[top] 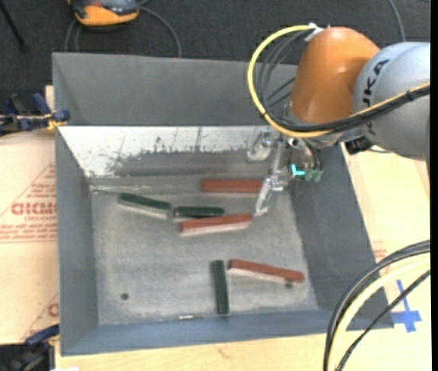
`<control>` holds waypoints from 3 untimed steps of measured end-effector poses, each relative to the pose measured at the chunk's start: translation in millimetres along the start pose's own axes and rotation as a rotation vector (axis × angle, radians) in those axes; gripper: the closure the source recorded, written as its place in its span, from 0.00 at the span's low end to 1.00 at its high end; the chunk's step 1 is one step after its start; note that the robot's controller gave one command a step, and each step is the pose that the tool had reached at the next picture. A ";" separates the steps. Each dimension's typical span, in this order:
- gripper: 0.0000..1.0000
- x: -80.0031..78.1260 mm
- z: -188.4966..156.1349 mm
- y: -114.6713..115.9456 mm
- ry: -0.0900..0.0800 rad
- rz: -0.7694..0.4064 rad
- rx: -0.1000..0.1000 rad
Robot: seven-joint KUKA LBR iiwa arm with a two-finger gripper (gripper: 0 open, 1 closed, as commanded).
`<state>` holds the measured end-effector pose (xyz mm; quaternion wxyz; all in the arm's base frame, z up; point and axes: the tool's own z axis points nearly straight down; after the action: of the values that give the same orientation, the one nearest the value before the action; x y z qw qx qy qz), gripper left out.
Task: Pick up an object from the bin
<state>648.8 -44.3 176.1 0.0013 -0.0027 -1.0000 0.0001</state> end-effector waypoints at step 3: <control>0.00 -3.3 77.9 39.2 -0.015 0.011 0.000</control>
Offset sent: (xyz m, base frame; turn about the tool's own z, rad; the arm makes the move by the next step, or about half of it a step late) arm -0.0005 0.0512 -0.1061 0.0133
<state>652.1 -5.1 98.1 -0.0064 -0.0083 -0.9999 0.0001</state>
